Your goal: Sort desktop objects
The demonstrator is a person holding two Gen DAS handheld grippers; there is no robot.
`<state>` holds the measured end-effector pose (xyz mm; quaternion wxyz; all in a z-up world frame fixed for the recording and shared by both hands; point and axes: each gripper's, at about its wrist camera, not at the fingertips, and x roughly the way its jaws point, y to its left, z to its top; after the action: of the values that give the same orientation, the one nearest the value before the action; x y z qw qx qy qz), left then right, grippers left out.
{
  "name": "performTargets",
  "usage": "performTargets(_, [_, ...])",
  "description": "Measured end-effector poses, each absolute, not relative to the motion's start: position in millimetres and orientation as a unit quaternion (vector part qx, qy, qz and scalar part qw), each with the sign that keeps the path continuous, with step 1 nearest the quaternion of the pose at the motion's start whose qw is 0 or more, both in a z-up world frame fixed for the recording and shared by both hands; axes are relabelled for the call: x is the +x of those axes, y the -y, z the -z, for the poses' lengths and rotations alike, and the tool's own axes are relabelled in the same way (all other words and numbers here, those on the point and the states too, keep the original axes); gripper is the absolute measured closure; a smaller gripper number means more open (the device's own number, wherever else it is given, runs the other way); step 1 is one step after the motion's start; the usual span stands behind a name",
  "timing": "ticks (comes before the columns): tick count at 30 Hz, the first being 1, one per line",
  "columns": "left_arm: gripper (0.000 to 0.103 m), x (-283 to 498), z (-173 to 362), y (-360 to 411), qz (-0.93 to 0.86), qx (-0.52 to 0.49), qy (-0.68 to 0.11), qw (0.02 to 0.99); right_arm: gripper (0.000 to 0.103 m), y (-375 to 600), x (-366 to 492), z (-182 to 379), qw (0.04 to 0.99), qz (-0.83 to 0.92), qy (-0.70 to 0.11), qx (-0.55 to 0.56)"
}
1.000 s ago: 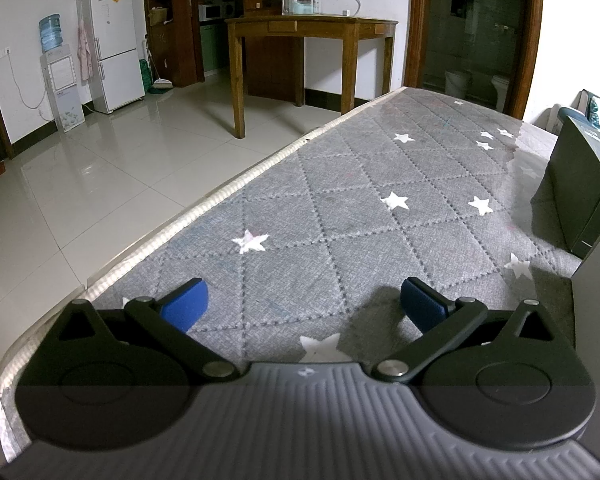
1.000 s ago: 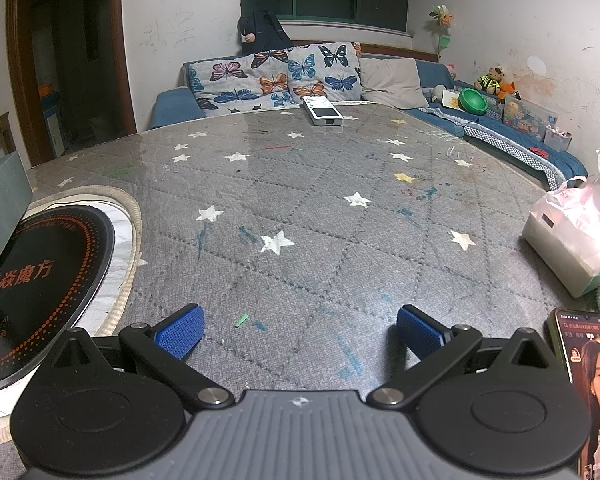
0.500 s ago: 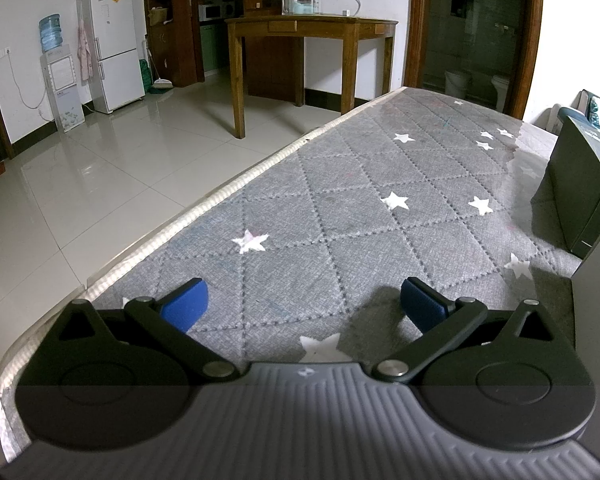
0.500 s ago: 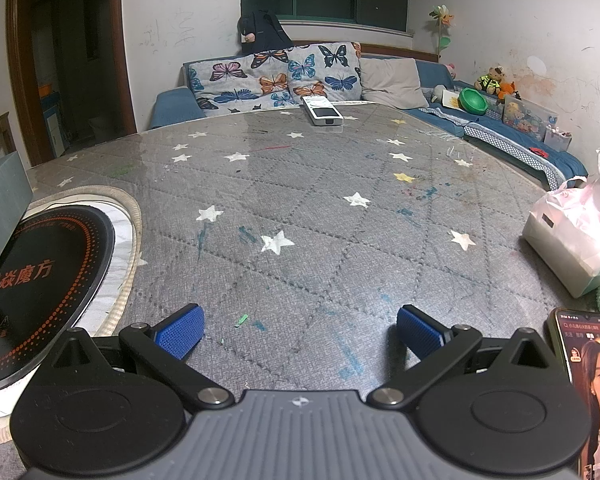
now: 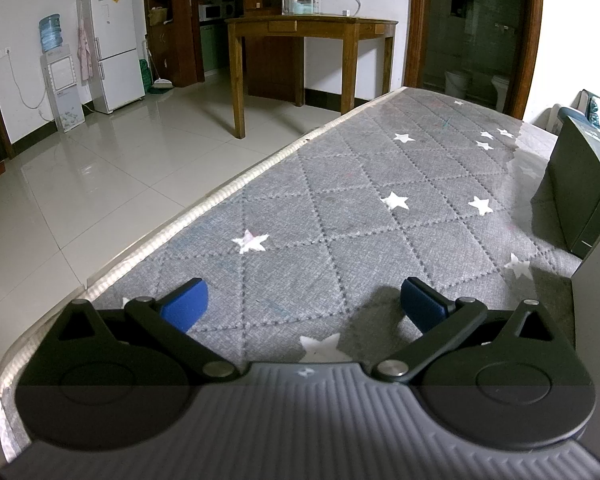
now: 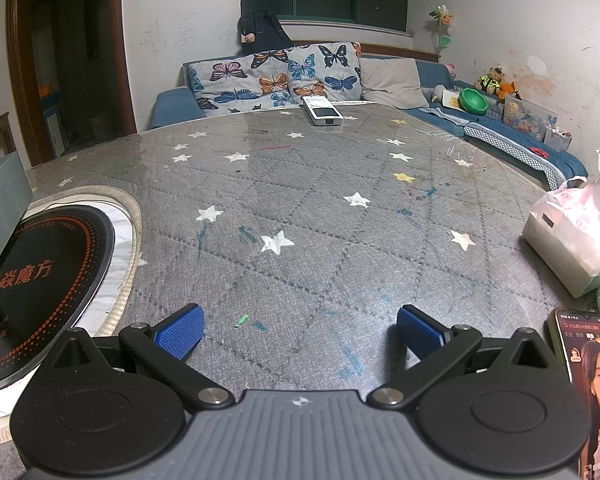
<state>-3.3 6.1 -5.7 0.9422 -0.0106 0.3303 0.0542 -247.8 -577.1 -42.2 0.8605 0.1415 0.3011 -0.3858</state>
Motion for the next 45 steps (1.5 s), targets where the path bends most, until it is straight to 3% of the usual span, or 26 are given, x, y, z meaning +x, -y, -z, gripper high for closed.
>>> performTargets(45, [0.0, -3, 6, -6, -0.054, -0.011, -0.33, 0.942, 0.0, 604, -260, 45, 0.838, 0.433, -0.292, 0.156])
